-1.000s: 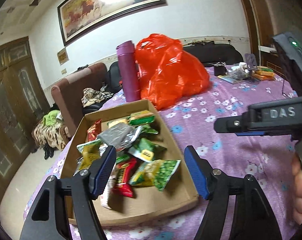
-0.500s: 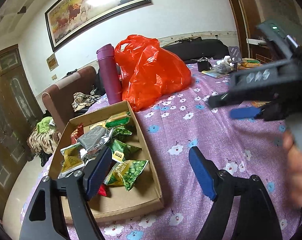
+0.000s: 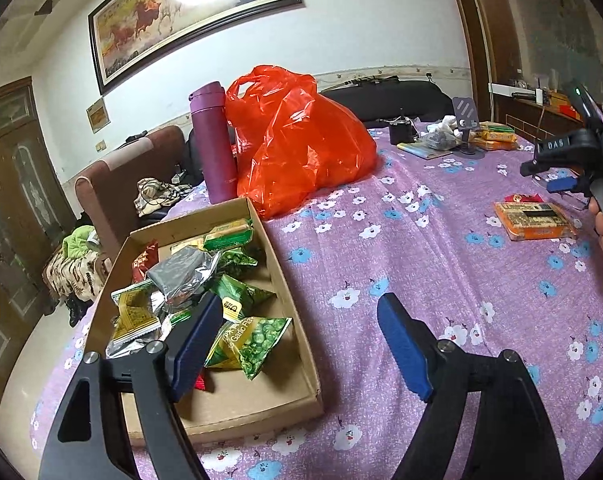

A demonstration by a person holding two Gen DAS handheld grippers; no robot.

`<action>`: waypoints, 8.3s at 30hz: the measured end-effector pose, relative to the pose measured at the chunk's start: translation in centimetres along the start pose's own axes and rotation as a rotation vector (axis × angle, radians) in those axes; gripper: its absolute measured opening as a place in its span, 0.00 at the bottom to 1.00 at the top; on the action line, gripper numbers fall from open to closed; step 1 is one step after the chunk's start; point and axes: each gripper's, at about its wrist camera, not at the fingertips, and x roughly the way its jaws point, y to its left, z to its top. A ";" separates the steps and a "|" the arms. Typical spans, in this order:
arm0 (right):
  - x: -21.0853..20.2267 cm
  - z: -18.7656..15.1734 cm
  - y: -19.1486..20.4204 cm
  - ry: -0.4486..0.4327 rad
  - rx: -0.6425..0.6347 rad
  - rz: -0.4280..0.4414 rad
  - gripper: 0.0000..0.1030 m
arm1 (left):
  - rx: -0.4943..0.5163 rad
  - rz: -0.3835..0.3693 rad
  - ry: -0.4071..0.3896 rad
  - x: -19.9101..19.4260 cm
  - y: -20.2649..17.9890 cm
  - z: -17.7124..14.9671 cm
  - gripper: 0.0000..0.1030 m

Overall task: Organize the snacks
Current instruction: 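Move both grippers back over the table toward the remaining snacks, then grasp the orange-edged biscuit pack with the left gripper while the right grasps the red wafer bar, then carry the biscuit pack with the left gripper while the right carries the red bar toward the tray, then lower the biscuit pack into the tray with the left gripper while the right lowers the red bar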

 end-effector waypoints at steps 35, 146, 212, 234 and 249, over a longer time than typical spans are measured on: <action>1.6 -2.3 2.3 0.187 -0.152 0.055 0.57 | 0.010 -0.033 -0.006 -0.9 -0.2 0.2 0.77; -4.0 -9.1 13.1 -0.026 -0.492 0.240 0.21 | -0.100 -0.162 -0.050 2.2 -1.9 4.7 0.51; -1.0 -20.4 29.6 0.084 -0.689 0.504 0.24 | -0.333 0.086 0.178 3.6 14.0 -3.2 0.51; -2.0 -20.3 29.4 0.068 -0.675 0.536 0.24 | -0.325 0.125 0.160 2.9 13.7 -3.3 0.51; -3.5 -19.6 28.3 0.019 -0.629 0.560 0.24 | -0.319 0.149 0.155 2.0 13.1 -3.8 0.70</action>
